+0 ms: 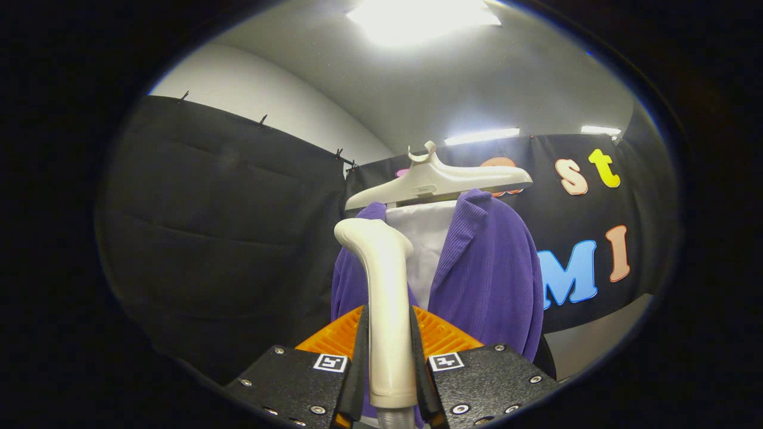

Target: Iron the clothes twice with a garment steamer, once on the left side and once on the right side.

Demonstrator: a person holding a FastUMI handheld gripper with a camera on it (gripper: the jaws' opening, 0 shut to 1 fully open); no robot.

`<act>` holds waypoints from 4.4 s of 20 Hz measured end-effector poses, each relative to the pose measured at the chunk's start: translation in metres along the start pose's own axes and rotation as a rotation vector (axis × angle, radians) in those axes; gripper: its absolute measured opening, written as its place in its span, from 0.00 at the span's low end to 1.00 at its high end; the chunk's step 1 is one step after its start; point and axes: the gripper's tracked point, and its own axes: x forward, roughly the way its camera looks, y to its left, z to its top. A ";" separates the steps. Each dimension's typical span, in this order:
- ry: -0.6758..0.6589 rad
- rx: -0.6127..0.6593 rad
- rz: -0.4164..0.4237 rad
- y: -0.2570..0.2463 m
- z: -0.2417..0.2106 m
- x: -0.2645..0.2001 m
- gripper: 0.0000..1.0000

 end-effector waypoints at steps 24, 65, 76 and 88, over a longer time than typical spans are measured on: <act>0.294 -0.029 -0.009 0.015 -0.171 -0.062 0.35; 0.474 0.105 -0.104 -0.047 -0.256 -0.214 0.35; 0.257 0.103 -0.239 -0.131 -0.126 -0.253 0.35; 0.098 0.142 -0.394 -0.216 -0.051 -0.329 0.35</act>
